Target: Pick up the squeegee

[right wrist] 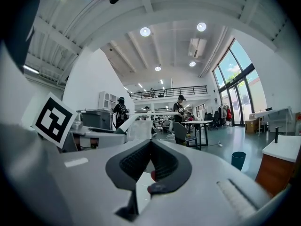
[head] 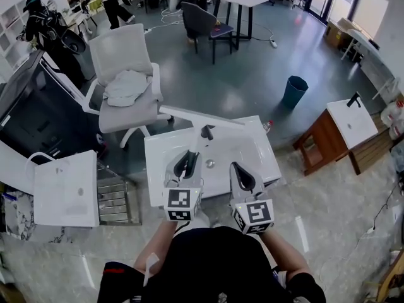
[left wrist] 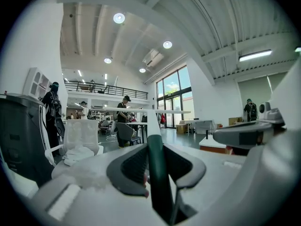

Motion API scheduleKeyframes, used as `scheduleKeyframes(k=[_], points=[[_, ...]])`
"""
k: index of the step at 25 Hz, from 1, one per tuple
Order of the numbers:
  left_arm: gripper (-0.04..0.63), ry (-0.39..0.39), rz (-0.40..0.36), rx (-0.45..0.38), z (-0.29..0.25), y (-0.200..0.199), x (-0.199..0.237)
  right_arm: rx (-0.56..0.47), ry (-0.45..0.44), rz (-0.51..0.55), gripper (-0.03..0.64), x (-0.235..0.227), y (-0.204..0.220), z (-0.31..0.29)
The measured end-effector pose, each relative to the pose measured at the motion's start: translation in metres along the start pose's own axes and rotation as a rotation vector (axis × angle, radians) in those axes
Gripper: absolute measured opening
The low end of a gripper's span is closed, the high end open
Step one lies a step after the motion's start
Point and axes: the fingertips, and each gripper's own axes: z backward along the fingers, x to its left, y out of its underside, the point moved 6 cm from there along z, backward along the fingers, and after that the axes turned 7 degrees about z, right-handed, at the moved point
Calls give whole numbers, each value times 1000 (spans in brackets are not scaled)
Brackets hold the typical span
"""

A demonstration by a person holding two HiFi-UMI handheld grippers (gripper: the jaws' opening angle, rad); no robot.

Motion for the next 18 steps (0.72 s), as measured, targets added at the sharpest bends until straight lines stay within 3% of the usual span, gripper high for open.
scheduleKeyframes(k=[5,18], points=[[107,5,-2,-59,6,-16,-6,-20,-15,2,2,-2,-7,0],[107,-6,4,-95,17,-25,-7,-57,-55,12,2,3,-20,2]])
